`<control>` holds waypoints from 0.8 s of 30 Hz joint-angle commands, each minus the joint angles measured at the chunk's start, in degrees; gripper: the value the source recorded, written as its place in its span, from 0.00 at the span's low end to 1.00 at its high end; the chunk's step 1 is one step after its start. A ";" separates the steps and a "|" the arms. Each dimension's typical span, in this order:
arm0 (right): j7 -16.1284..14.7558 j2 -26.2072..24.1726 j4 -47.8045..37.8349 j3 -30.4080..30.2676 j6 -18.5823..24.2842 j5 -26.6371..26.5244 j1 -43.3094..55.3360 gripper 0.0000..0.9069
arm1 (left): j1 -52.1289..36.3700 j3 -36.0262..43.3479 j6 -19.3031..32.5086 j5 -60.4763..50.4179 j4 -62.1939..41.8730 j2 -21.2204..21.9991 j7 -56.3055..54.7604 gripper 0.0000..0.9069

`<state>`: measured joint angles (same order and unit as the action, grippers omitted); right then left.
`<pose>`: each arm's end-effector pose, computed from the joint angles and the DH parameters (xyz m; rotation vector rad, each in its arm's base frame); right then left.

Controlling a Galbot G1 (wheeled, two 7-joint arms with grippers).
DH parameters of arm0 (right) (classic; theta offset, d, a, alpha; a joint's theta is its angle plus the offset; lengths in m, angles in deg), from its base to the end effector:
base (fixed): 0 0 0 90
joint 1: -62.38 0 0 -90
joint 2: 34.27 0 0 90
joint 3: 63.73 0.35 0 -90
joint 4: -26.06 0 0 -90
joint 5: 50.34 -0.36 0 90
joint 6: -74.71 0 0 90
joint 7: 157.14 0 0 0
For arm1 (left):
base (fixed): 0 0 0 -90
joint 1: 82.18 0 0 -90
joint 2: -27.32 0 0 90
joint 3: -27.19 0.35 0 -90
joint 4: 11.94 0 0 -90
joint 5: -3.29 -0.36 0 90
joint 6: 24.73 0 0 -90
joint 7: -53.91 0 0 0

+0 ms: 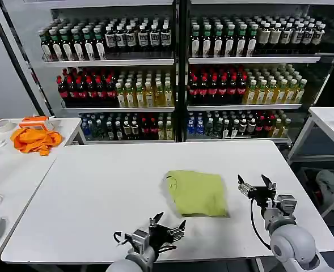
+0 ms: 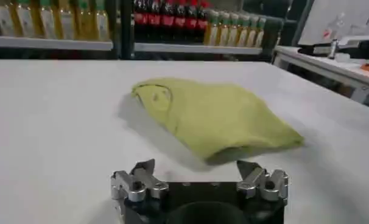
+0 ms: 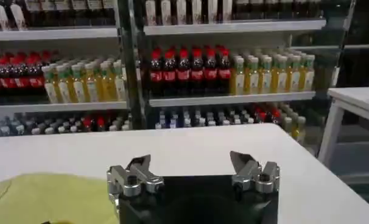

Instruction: Fold and organize the clothes.

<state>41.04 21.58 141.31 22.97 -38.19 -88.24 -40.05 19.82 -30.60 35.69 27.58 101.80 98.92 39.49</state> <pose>0.2802 -0.0948 -0.2390 -0.0065 -2.8502 -0.0038 0.2207 -0.1019 -0.3025 -0.5988 -2.5510 0.0605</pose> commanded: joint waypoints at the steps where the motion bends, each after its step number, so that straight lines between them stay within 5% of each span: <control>1: 0.10 -0.10 0.71 1.01 0.22 0.64 -0.83 1.00 | -5.19 5.26 0.04 -0.61 -5.55 3.75 -9.94 1.00; 24: 0.68 0.74 0.71 1.03 0.15 0.62 -0.28 1.00 | -4.31 -0.16 7.42 -6.53 -3.63 3.73 -17.24 1.00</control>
<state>41.69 22.18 142.03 24.03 -38.11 -87.74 -40.28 15.25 -27.36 39.92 22.20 95.96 102.46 24.54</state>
